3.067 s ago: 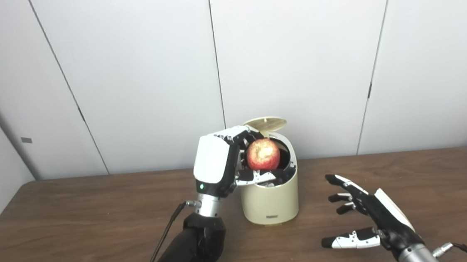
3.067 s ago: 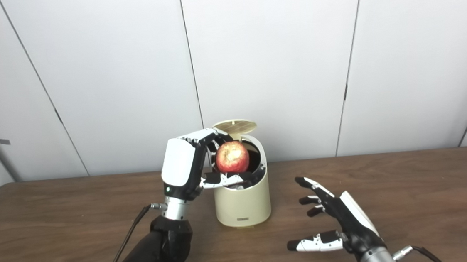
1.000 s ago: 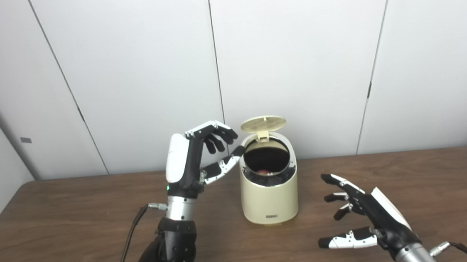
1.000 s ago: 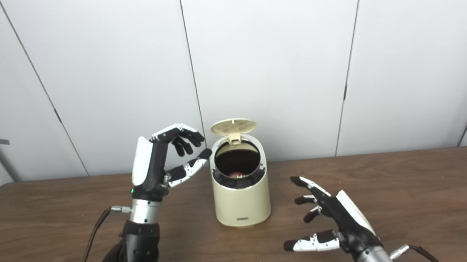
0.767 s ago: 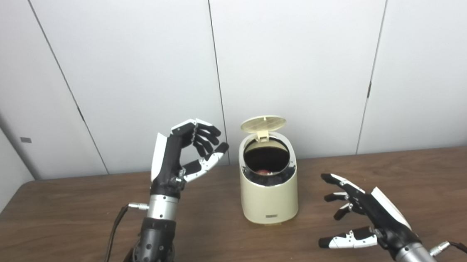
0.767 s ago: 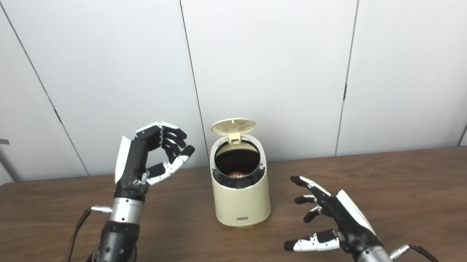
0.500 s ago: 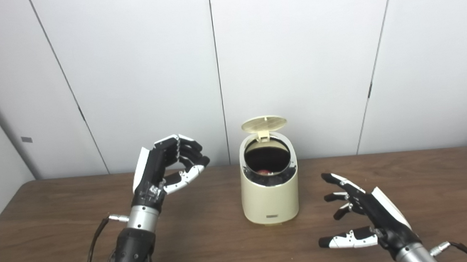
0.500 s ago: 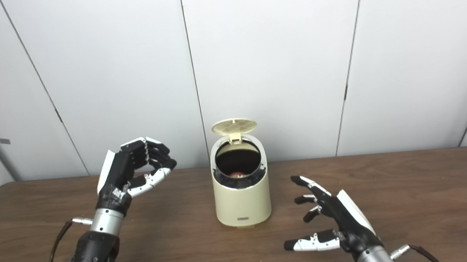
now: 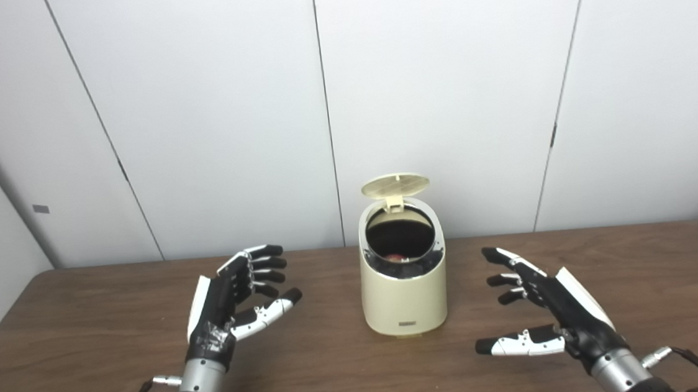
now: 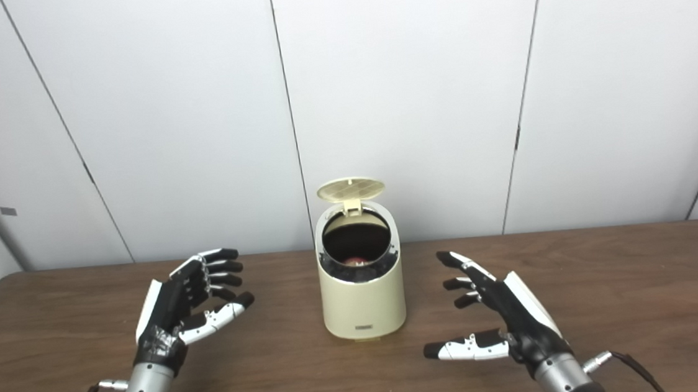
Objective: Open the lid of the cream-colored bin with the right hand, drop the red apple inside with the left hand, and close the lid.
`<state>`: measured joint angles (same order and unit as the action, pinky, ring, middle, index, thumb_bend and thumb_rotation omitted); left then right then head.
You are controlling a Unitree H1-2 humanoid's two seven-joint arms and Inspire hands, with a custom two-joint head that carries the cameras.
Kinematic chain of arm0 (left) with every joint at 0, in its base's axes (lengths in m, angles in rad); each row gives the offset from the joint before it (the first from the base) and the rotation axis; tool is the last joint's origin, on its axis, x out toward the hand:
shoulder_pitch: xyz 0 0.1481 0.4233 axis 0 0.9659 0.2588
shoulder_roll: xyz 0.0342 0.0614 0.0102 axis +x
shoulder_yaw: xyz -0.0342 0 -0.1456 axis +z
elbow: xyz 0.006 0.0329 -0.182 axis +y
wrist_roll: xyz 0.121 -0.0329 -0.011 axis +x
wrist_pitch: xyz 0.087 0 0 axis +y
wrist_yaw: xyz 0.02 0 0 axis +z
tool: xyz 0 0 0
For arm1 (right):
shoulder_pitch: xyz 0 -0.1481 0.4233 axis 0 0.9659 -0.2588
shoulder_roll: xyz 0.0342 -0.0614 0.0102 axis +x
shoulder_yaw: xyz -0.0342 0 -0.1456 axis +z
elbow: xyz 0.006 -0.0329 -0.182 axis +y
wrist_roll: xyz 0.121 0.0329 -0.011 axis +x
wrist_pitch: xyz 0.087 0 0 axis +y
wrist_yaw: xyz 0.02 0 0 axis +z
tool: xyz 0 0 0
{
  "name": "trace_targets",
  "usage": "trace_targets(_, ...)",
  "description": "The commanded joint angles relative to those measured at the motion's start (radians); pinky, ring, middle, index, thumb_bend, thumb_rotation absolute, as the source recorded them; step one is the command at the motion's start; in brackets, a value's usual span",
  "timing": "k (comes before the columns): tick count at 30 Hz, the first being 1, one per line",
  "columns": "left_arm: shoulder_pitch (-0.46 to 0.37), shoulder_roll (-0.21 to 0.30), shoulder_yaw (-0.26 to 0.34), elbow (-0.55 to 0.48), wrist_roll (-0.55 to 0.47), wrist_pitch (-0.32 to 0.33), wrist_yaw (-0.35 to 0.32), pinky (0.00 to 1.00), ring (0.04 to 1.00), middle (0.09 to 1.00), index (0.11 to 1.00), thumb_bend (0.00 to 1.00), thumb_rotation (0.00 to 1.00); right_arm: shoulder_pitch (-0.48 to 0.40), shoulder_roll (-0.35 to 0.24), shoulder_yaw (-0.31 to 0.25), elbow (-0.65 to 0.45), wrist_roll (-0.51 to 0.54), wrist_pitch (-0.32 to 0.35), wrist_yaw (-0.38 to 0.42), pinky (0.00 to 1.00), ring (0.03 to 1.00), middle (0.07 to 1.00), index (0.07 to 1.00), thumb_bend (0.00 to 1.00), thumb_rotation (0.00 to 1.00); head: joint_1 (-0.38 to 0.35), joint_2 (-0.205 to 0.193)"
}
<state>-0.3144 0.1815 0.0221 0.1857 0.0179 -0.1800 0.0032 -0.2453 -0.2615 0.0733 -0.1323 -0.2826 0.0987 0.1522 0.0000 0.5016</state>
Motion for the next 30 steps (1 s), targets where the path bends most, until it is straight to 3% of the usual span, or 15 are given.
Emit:
trace_targets(1,-0.021,0.005,0.014,0.0,0.002,-0.069,0.006,0.57,0.644,0.698,0.739,0.65,0.06,-0.065,-0.031,-0.019,-0.023,0.015,-0.041,-0.001,0.66,0.816,0.897,0.901,0.64,0.36,0.0,0.0)
trace_targets(4,-0.002,0.005,0.013,0.037,-0.011,-0.102,-0.014,0.57,0.652,0.706,0.743,0.69,0.05,-0.104,-0.047,-0.02,-0.011,0.013,-0.049,0.004,0.69,0.817,0.893,0.907,0.65,0.54,-0.004,-0.002)
trace_targets(8,0.017,0.004,0.008,0.078,-0.001,-0.141,-0.019,0.56,0.644,0.71,0.746,0.73,0.06,-0.184,-0.056,-0.005,0.008,0.0,-0.029,0.015,0.7,0.827,0.909,0.88,0.71,0.61,-0.005,-0.008)
trace_targets(15,0.051,-0.002,0.004,0.099,0.001,-0.162,-0.026,0.57,0.639,0.71,0.752,0.74,0.03,-0.344,-0.082,0.033,0.034,-0.056,0.028,0.056,0.78,0.883,0.917,0.886,0.7,0.57,-0.008,-0.013)
trace_targets(21,0.068,-0.003,-0.001,0.11,0.005,-0.173,-0.03,0.58,0.635,0.709,0.763,0.73,0.06,-0.462,-0.125,0.097,0.077,-0.168,0.019,0.08,0.73,0.859,0.891,0.886,0.71,0.67,-0.008,-0.015)
trace_targets(30,0.076,-0.012,-0.001,0.12,-0.008,-0.176,-0.045,0.58,0.634,0.697,0.769,0.72,0.04,-0.559,-0.112,0.145,0.113,-0.217,0.062,0.14,0.76,0.905,0.909,0.889,0.69,0.59,-0.01,-0.018)
